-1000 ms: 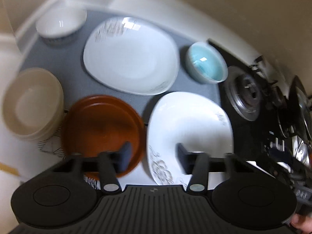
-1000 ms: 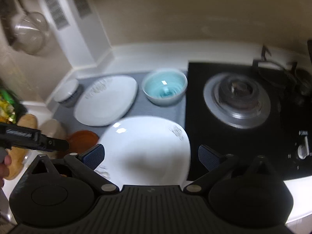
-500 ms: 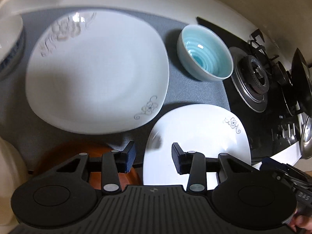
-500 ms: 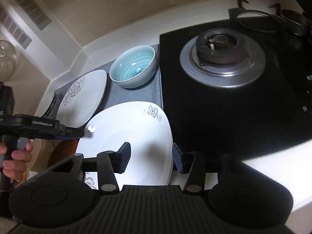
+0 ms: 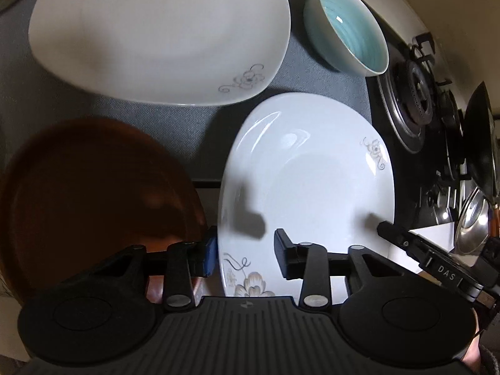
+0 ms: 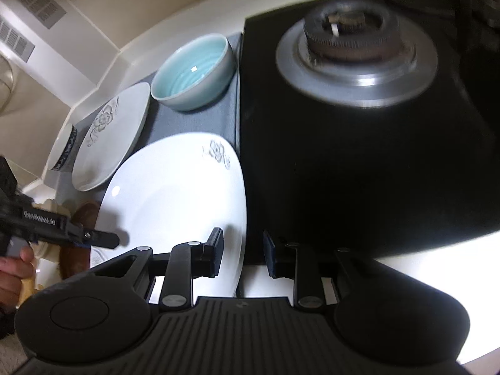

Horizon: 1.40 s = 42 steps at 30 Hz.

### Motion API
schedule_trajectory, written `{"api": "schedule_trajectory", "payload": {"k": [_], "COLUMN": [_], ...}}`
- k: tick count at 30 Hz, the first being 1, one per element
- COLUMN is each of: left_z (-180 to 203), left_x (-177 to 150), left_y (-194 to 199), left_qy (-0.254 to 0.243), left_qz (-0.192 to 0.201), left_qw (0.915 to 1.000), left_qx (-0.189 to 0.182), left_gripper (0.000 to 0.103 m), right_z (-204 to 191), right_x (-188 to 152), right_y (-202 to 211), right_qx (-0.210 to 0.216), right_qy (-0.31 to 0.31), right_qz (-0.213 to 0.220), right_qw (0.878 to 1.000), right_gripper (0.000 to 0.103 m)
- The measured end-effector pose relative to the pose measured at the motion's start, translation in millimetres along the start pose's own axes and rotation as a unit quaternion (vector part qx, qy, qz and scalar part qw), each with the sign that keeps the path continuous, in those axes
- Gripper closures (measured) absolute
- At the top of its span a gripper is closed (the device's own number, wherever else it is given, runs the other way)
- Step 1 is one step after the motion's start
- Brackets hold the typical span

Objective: Organize plates and bowls
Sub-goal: 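Close both tools on the rim of the white square floral plate, then lift the white square plate with both tools toward the other square plate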

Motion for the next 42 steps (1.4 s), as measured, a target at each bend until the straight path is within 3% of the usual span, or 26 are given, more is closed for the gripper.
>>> {"api": "schedule_trajectory", "payload": {"k": [3,5,7,11,14,16,18,20,23,26,29,32,38,42], "left_z": [9,16,22,36,37,37,31,29,24,10,6,-2,4,9], "left_x": [-4,-6,-10,-11,-13,-13,-12,-11,-7,-8,-7,-3,-12,-14], "left_y": [1,2,1,-8,-9,-10,-5,-3,0,3,3,-6,9,21], "left_qy": [-0.01,-0.022,-0.038,-0.077,-0.081,-0.087,-0.064,-0.058,-0.052,0.001,-0.007,-0.001,-0.02,-0.019], "left_qz": [0.009,0.022,0.035,0.04,0.053,0.041,0.05,0.052,0.046,0.031,0.027,0.006,0.035,0.046], "left_qw": [0.9999,0.9991,0.9965,0.9877,0.9892,0.9905,0.9935,0.9933,0.9947,0.9995,0.999,0.9992,0.9992,0.9988], "left_qx": [0.006,0.03,0.066,0.13,0.11,0.099,0.08,0.085,0.076,0.002,-0.034,-0.038,-0.005,-0.006], "left_gripper": [0.033,0.009,0.005,0.012,0.015,0.018,0.032,0.057,0.059,0.059,0.059,0.056,0.064,0.064], "right_z": [0,0,1,3,2,1,-1,-4,-9,-9,-5,5,5,0], "right_x": [-2,-2,-2,-3,-5,-6,-5,-5,-5,-5,-5,-2,-3,-7], "right_y": [-2,-3,-3,-2,-1,0,0,-2,-3,1,6,4,-8,5], "right_qx": [0.004,0.006,0.008,0.009,0.013,0.014,0.01,0.003,-0.011,-0.009,0.008,0.04,0.049,0.066], "right_qy": [-0.001,-0.004,-0.006,-0.014,-0.014,-0.011,-0.005,0.005,0.027,0.031,0.04,0.018,-0.004,-0.006], "right_qz": [0.001,0.001,0.004,0.007,0.011,0.014,0.014,0.013,0.011,0.009,0.007,-0.002,-0.009,0.01], "right_qw": [1.0,1.0,1.0,1.0,1.0,1.0,1.0,1.0,1.0,0.999,0.999,0.999,0.999,0.998], "right_gripper": [0.072,0.071,0.071,0.071,0.071,0.071,0.071,0.076,0.09,0.09,0.09,0.091,0.09,0.09]}}
Point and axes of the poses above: each gripper's, at about its wrist camera, not at the fingertips, and y roughly against the way its jaws point, z to its right, x to its top, the point moved 3 cm from there along -y, roughly the way its jaws point, and after that the axes turned 11 degrees about -z, right-handed, at the moved point
